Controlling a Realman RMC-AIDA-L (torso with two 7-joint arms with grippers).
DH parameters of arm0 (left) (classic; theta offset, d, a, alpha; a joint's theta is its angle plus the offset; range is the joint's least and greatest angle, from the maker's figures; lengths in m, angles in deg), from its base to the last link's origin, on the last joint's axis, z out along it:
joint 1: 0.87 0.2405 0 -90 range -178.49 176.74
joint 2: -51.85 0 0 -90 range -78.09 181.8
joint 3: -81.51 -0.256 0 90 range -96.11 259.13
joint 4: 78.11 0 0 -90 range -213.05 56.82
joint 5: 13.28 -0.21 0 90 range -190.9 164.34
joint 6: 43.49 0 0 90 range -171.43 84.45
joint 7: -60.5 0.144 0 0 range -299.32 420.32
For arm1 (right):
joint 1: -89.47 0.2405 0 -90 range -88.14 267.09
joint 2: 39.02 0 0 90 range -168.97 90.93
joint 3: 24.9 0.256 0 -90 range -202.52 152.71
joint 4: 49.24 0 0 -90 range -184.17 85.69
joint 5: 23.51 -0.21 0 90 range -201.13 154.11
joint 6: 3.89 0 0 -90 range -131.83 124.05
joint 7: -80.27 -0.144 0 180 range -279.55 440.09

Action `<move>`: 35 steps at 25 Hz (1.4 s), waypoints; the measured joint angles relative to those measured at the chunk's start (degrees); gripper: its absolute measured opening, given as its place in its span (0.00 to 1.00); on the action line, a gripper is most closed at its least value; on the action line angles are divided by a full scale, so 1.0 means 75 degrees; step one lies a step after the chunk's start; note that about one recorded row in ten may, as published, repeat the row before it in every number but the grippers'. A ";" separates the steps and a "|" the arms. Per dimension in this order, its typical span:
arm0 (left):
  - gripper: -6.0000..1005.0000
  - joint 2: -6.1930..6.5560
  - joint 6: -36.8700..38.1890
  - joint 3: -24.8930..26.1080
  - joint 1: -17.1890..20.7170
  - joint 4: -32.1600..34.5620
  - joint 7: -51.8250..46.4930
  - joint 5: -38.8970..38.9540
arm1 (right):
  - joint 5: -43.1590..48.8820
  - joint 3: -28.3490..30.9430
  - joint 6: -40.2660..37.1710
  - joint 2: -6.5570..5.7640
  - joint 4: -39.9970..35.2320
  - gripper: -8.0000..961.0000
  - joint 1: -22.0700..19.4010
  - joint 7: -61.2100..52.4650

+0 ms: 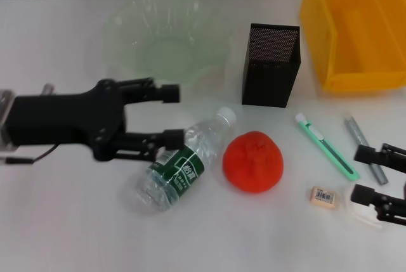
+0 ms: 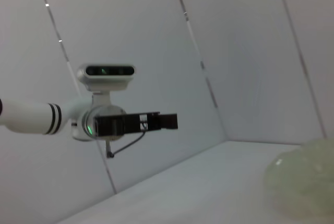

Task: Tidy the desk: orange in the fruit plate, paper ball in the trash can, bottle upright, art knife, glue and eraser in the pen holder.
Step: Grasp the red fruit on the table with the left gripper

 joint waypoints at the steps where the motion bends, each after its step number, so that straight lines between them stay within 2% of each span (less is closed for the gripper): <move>1: 0.82 0.0000 0.0000 0.0000 0.0000 0.0000 0.0000 0.0000 | -0.0053 0.0010 0.0004 -0.0029 -0.0006 0.78 -0.0119 0.0032; 3: 0.82 -0.0209 -0.0315 -0.0255 -0.0658 0.0593 -0.0568 -0.0245 | -0.0105 0.0104 0.0053 -0.0101 -0.0021 0.78 -0.0432 0.0060; 4: 0.81 -0.0209 -0.0315 -0.0255 -0.0658 0.0593 -0.0568 -0.0245 | -0.0105 0.0104 0.0053 -0.0101 -0.0021 0.78 -0.0432 0.0060; 5: 0.81 -0.0238 -0.0577 -0.0566 -0.0909 0.0671 -0.0742 -0.0332 | -0.0109 0.0166 0.0078 -0.0118 -0.0026 0.78 -0.0516 0.0065; 7: 0.81 -0.0238 -0.0577 -0.0566 -0.0909 0.0671 -0.0742 -0.0332 | -0.0116 0.0329 0.0148 -0.0134 -0.0033 0.78 -0.0661 0.0088; 8: 0.81 -0.0265 -0.0986 -0.1090 -0.1179 0.0680 -0.0898 -0.0373 | -0.0117 0.0424 0.0177 -0.0140 -0.0045 0.78 -0.0722 0.0099; 9: 0.81 -0.0316 -0.2059 -0.2383 -0.1519 0.0640 -0.1067 -0.0310 | -0.0118 0.0481 0.0198 -0.0143 -0.0049 0.77 -0.0764 0.0105; 11: 0.81 -0.0321 -0.2761 -0.3134 -0.1613 0.0637 -0.1207 -0.0226 | -0.0120 0.0565 0.0259 -0.0152 -0.0056 0.77 -0.0817 0.0108; 15: 0.81 -0.0320 -0.4062 -0.4508 -0.1630 0.0635 -0.1299 0.0080 | -0.0110 0.0578 0.0351 -0.0176 -0.0056 0.77 -0.0812 0.0108; 16: 0.81 -0.0320 -0.4062 -0.4508 -0.1630 0.0635 -0.1299 0.0080 | -0.0102 0.0578 0.0364 -0.0179 -0.0051 0.77 -0.0799 0.0107; 18: 0.81 -0.0320 -0.4626 -0.5164 -0.1546 0.0686 -0.1276 0.0333 | -0.0097 0.0579 0.0367 -0.0186 -0.0037 0.77 -0.0775 0.0106; 24: 0.81 -0.0319 -0.5428 -0.6116 -0.1391 0.0852 -0.1220 0.0434 | -0.0112 0.0581 0.0415 -0.0194 0.0003 0.77 -0.0729 0.0098; 28: 0.73 -0.0319 -0.6249 -0.6952 -0.0955 0.1471 -0.1170 0.0637 | -0.0123 0.0581 0.0416 -0.0179 0.0003 0.77 -0.0722 0.0092; 35: 0.62 -0.0320 -0.6895 -0.7761 -0.0808 0.1758 -0.1167 0.0660 | -0.0139 0.0581 0.0427 -0.0136 0.0003 0.77 -0.0698 0.0092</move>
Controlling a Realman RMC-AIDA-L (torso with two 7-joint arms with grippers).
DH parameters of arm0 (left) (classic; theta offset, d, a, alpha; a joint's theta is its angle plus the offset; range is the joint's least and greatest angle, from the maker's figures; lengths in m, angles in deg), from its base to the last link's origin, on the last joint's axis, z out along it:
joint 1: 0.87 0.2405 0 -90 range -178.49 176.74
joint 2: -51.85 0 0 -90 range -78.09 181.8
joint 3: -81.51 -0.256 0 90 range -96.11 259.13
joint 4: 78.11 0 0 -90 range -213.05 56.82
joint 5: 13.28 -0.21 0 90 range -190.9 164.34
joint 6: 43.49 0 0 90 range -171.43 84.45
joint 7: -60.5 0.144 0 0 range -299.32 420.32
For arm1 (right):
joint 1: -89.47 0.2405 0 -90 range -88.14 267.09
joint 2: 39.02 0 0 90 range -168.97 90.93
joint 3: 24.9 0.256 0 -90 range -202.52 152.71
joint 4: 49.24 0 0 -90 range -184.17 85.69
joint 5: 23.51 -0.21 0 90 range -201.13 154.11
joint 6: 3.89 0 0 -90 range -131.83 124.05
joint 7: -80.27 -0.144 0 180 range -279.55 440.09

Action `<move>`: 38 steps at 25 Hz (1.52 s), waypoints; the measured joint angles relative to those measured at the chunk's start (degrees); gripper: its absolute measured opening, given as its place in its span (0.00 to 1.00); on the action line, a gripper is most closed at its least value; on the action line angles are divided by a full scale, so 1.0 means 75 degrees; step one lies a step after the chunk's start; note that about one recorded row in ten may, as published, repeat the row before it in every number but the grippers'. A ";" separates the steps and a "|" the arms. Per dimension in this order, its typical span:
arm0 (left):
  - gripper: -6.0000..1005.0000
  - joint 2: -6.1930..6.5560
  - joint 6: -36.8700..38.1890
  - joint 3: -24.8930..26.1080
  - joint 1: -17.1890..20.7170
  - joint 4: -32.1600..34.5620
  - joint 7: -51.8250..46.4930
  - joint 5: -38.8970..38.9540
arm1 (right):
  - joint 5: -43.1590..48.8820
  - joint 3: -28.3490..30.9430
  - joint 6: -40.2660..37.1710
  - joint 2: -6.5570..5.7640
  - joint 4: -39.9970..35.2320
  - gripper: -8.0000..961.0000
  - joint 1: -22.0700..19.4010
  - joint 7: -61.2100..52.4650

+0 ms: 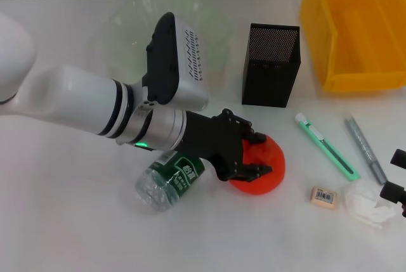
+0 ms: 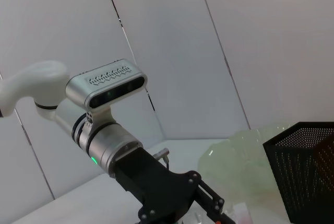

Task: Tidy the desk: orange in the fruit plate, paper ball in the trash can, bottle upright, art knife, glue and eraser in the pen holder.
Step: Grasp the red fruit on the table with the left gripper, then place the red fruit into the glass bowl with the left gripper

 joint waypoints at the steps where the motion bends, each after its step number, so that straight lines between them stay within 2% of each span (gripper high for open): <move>1: 0.61 0.0000 -0.0042 -0.0073 0.0010 0.0027 0.0000 0.0008 | -0.0002 0.0000 0.0000 0.0000 0.0000 0.77 0.0003 0.0000; 11: 0.43 0.0006 -0.0224 -0.0137 0.0447 0.0319 0.0570 0.0588 | -0.0011 0.0000 0.0031 0.0007 -0.0001 0.76 0.0029 0.0001; 14: 0.23 0.0012 -0.0282 -0.0087 0.0618 0.0481 0.0581 0.0599 | -0.0011 -0.0001 0.0031 0.0008 -0.0001 0.76 0.0028 0.0003; 19: 0.18 0.0046 -0.0173 0.0093 0.0918 0.0911 0.0583 0.0830 | -0.0011 0.0000 0.0031 0.0007 0.0003 0.76 0.0024 0.0006; 20: 0.18 0.0064 0.0171 0.0569 0.1189 0.1341 0.0585 0.1187 | -0.0011 -0.0001 0.0031 0.0007 0.0007 0.76 0.0025 0.0007; 22: 0.16 0.0066 0.0656 0.1289 0.1385 0.1714 0.0585 0.1489 | -0.0011 -0.0001 0.0031 0.0007 0.0011 0.76 0.0028 0.0008; 23: 0.16 0.0066 0.0656 0.1289 0.1385 0.1714 0.0585 0.1489 | -0.0011 -0.0001 0.0031 0.0007 0.0014 0.76 0.0030 0.0009; 24: 0.15 0.0075 0.1122 0.2412 0.1435 0.1849 0.0534 0.1702 | -0.0011 -0.0001 0.0031 0.0007 0.0016 0.76 0.0032 0.0009; 26: 0.14 0.0085 0.1194 0.2936 0.1381 0.1801 0.0485 0.1752 | -0.0011 0.0000 0.0030 0.0033 0.0021 0.76 0.0040 0.0022; 28: 0.13 0.0112 0.1168 0.3911 0.1088 0.1420 0.0465 0.1783 | -0.0010 0.0000 0.0035 0.0073 0.0024 0.76 0.0059 0.0078; 30: 0.12 0.0146 0.1076 0.4398 0.0801 0.1053 0.0490 0.1747 | -0.0011 -0.0010 0.0041 0.0109 0.0033 0.76 0.0101 0.0114; 33: 0.11 0.0265 0.0374 0.5339 -0.0258 -0.0488 0.0655 0.1312 | -0.0009 -0.0049 0.0057 0.0163 0.0065 0.76 0.0213 0.0122; 35: 0.10 0.0258 0.0068 0.5425 -0.0410 -0.0792 0.0665 0.1170 | 0.0004 -0.0065 0.0061 0.0204 0.0081 0.76 0.0292 0.0123; 38: 0.12 0.0136 -0.0756 0.5414 -0.0540 -0.1101 0.0729 0.0815 | 0.0016 -0.0069 0.0064 0.0261 0.0084 0.76 0.0342 0.0124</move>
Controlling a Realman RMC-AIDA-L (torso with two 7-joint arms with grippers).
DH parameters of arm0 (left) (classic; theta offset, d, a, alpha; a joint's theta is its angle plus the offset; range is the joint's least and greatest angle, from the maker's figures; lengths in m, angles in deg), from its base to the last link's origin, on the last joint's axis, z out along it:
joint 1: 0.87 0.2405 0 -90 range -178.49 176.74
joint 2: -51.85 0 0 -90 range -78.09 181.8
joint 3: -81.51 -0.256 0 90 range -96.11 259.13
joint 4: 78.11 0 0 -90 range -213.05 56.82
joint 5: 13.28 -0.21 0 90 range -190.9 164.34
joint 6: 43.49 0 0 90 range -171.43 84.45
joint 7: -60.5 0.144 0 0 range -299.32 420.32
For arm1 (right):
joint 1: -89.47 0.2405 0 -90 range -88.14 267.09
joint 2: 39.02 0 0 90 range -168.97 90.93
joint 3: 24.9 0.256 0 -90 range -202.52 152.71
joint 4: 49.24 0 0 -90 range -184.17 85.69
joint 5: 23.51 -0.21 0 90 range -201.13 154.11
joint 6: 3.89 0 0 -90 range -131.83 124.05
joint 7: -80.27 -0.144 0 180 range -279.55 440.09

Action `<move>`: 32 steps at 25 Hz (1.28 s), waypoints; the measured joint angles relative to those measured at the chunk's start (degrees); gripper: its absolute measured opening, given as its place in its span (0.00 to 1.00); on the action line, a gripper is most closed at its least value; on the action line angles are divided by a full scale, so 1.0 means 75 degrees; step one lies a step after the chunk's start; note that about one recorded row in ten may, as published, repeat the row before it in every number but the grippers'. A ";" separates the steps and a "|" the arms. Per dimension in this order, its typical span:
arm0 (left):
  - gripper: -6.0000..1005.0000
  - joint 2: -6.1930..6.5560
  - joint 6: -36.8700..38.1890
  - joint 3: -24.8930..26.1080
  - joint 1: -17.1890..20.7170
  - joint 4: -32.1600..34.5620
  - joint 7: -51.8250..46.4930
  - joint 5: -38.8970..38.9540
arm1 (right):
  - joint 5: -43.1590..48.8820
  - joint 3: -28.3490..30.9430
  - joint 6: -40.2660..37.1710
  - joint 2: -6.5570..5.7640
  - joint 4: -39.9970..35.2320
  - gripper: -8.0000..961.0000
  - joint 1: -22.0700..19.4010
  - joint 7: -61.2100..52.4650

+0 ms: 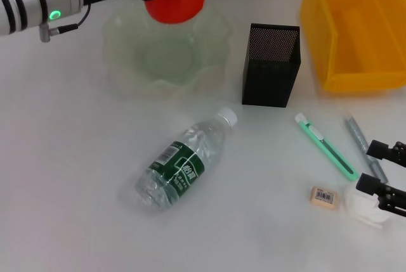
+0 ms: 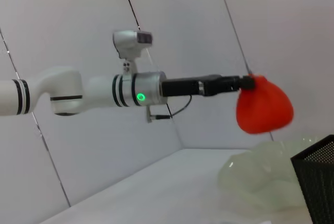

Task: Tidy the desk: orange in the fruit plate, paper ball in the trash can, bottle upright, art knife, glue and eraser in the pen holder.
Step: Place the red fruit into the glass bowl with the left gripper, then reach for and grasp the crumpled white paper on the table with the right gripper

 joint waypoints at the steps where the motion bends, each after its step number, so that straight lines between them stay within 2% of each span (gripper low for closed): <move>1: 0.12 -0.0041 -0.0173 -0.0018 0.0013 -0.0042 0.0081 -0.0044 | 0.0000 -0.0003 0.0001 0.0007 0.0009 0.76 0.0009 0.0001; 3: 0.14 -0.0075 -0.0354 -0.0032 0.0065 -0.0210 0.0343 0.0034 | -0.0004 0.0008 0.0003 0.0009 0.0061 0.76 0.0037 0.0003; 6: 0.33 -0.0076 -0.0389 -0.0023 0.0122 -0.0429 0.0526 0.0201 | -0.0014 0.0012 0.0065 -0.0009 0.0201 0.76 0.0137 0.0010; 9: 0.47 -0.0067 -0.0205 -0.0015 0.0325 -0.0319 0.0373 0.0326 | -0.0015 0.0001 0.0122 0.0001 0.0228 0.75 0.0232 0.0013; 12: 0.61 -0.0032 0.0782 -0.0004 0.0710 0.0209 -0.0032 0.0487 | -0.0019 0.0017 0.0072 0.0008 0.0230 0.75 0.0295 -0.0023; 13: 0.65 -0.0016 0.1508 0.0024 0.0900 0.0441 -0.0130 0.0557 | -0.0020 0.0034 0.0020 -0.0004 0.0227 0.75 0.0304 -0.0079; 14: 0.70 -0.0016 0.1508 0.0024 0.0900 0.0441 -0.0130 0.0557 | -0.0021 0.0044 -0.0027 -0.0024 0.0207 0.75 0.0313 -0.0147; 15: 0.74 0.0003 0.2674 0.0059 0.1185 0.0744 -0.0181 0.0638 | -0.0022 0.0056 -0.0091 -0.0059 0.0162 0.75 0.0321 -0.0257; 16: 0.79 0.0025 0.3372 0.0066 0.1353 0.0865 -0.0198 0.0668 | -0.0023 0.0057 -0.0155 -0.0104 0.0095 0.75 0.0348 -0.0441; 17: 0.80 0.0049 0.3978 0.0057 0.1526 0.0924 -0.0204 0.0663 | -0.0025 0.0058 -0.0204 -0.0152 0.0035 0.75 0.0375 -0.0631; 20: 0.83 0.0081 0.4513 0.0016 0.1659 0.0914 -0.0200 0.0582 | -0.0102 0.0063 -0.0330 -0.0356 -0.0259 0.75 0.0537 -0.1361; 21: 0.84 0.0084 0.5438 -0.0102 0.1984 0.0700 -0.0134 0.0073 | -0.0131 0.0047 -0.0384 -0.0403 -0.0445 0.75 0.0618 -0.1576; 25: 0.84 -0.0019 0.5726 -0.0129 0.2204 0.0128 0.0186 -0.0623 | -0.0144 -0.0387 -0.0619 -0.0450 -0.1980 0.75 0.1047 -0.2763; 28: 0.84 -0.0035 0.5776 -0.0170 0.2205 -0.0598 0.0629 -0.0795 | -0.0186 -0.1358 -0.0873 -0.0464 -0.3580 0.75 0.1414 -0.4344; 32: 0.84 -0.0040 0.5925 -0.0240 0.2204 -0.0897 0.0780 -0.0808 | -0.0047 -0.3000 -0.1065 -0.0474 -0.5737 0.75 0.1736 -0.6674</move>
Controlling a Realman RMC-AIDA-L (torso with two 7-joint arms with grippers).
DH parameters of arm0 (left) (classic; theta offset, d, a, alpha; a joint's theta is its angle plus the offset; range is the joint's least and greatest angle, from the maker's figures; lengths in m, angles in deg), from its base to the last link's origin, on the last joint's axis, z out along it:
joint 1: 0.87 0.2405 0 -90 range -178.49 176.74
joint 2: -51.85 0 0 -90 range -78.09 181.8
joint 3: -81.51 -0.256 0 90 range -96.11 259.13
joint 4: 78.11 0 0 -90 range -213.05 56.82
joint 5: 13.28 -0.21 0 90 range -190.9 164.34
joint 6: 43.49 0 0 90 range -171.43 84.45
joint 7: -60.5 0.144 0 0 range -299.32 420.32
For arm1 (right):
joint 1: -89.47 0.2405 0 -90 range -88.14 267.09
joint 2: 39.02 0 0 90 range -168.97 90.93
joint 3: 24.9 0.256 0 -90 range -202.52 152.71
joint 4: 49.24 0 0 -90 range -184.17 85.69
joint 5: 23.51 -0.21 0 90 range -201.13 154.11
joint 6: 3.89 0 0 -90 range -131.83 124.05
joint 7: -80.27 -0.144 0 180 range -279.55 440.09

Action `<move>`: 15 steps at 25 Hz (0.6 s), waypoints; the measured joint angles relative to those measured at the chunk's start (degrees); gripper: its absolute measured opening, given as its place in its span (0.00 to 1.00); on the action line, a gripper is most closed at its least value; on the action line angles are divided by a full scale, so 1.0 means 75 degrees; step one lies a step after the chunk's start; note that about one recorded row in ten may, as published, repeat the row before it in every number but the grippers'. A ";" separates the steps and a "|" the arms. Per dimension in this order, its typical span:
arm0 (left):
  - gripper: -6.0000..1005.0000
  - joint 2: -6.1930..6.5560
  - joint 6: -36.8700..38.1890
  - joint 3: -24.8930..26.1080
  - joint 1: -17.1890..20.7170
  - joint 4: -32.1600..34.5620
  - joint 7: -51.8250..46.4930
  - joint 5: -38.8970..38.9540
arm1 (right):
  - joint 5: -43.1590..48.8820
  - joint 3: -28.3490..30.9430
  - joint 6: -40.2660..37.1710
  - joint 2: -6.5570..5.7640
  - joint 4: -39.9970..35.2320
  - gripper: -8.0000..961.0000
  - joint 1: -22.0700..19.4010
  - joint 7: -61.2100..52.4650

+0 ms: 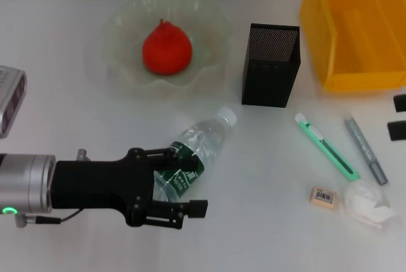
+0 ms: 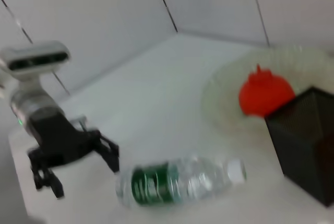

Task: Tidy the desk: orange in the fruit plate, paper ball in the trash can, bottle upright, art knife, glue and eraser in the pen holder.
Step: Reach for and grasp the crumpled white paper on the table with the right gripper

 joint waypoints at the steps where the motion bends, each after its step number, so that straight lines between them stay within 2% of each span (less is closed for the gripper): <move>1: 0.84 0.0000 0.0018 -0.0029 0.0014 -0.0001 0.0019 -0.0001 | 0.0120 -0.0470 -0.0059 0.0012 -0.0447 0.75 0.0035 -0.0389; 3: 0.84 -0.0001 0.0042 -0.0096 0.0036 -0.0001 0.0063 -0.0003 | 0.0500 -0.1456 -0.0190 0.0090 -0.1351 0.75 0.0072 -0.1025; 4: 0.84 -0.0001 0.0042 -0.0096 0.0036 -0.0001 0.0063 -0.0003 | 0.1109 -0.2338 -0.0263 0.0231 -0.2089 0.75 0.0088 -0.1451; 5: 0.84 0.0000 0.0055 -0.0113 0.0041 -0.0002 0.0052 -0.0004 | 0.1109 -0.2338 -0.0263 0.0231 -0.2089 0.75 0.0088 -0.1451; 6: 0.84 0.0005 0.0082 -0.0115 0.0042 -0.0004 0.0037 -0.0004 | 0.1859 -0.3125 -0.0241 0.0384 -0.2558 0.75 0.0115 -0.1841; 7: 0.84 0.0005 0.0082 -0.0115 0.0042 -0.0004 0.0037 -0.0004 | 0.1859 -0.3125 -0.0241 0.0384 -0.2558 0.75 0.0115 -0.1841; 11: 0.84 0.0008 0.0110 -0.0119 0.0051 -0.0007 0.0031 -0.0004 | 0.2867 -0.4251 0.0195 0.0555 -0.2649 0.75 0.0044 -0.2448; 15: 0.84 0.0010 0.0113 -0.0121 0.0060 -0.0009 0.0026 -0.0004 | 0.2893 -0.4622 0.0708 0.0574 -0.2418 0.74 -0.0139 -0.2577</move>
